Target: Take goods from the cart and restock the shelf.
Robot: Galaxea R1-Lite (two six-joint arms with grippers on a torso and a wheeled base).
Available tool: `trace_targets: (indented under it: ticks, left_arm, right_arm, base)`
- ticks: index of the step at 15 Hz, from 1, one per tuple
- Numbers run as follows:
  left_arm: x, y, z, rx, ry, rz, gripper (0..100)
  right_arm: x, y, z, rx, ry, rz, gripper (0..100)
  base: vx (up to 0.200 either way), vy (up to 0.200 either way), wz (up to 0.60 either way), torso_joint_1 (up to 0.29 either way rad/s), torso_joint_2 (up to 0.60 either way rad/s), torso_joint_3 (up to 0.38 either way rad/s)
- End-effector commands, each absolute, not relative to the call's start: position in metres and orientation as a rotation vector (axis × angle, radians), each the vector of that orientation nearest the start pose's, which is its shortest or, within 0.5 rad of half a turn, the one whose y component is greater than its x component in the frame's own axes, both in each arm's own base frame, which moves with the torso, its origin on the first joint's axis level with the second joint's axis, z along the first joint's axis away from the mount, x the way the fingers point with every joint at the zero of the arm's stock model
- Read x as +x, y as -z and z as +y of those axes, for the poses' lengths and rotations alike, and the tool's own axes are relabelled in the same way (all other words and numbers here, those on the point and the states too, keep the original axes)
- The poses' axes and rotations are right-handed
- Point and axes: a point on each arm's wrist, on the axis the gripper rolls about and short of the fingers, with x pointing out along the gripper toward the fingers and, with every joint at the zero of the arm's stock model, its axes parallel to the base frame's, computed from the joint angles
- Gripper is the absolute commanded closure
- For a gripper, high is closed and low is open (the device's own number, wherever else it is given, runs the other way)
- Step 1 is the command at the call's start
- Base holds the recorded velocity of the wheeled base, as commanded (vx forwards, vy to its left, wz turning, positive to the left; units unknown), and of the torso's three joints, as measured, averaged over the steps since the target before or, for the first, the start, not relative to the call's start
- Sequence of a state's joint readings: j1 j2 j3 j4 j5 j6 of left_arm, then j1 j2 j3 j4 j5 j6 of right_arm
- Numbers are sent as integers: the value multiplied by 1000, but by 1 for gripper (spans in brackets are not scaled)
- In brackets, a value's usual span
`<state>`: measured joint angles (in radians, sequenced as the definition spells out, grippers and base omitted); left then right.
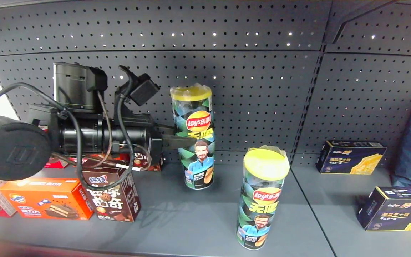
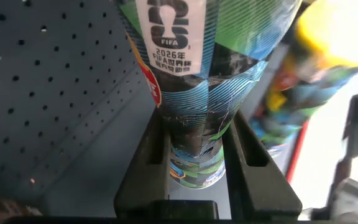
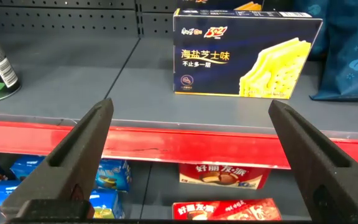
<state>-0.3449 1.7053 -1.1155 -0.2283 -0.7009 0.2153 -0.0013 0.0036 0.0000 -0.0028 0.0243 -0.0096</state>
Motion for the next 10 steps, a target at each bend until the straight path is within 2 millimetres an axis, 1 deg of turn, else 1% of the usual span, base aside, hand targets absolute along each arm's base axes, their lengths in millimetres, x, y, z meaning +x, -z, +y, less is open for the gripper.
trace_targets:
  ticks: [1, 6, 8, 9, 10]
  left_arm:
    - [316, -207, -129, 157, 1085, 291, 100]
    - [336, -188, -139, 215, 1106, 297, 100]
    - [339, -185, -142, 224, 1114, 292, 100]
    - [342, -184, -150, 228, 1130, 286, 100]
    - [345, -184, -152, 229, 1133, 282, 100]
  right_arm:
    - [-22, -76, 1, -9, -23, 3, 0]
    - [-22, -76, 1, -9, -23, 3, 0]
    - [-22, -76, 1, -9, -23, 3, 0]
    - [-22, -76, 1, -11, -23, 3, 0]
    - [-22, -76, 1, -11, -23, 3, 0]
  base:
    - [0, 0, 0, 0, 0, 0]
    - [0, 0, 0, 0, 0, 0]
    - [0, 0, 0, 0, 0, 0]
    - [0, 0, 0, 0, 0, 0]
    - [0, 0, 0, 0, 0, 0]
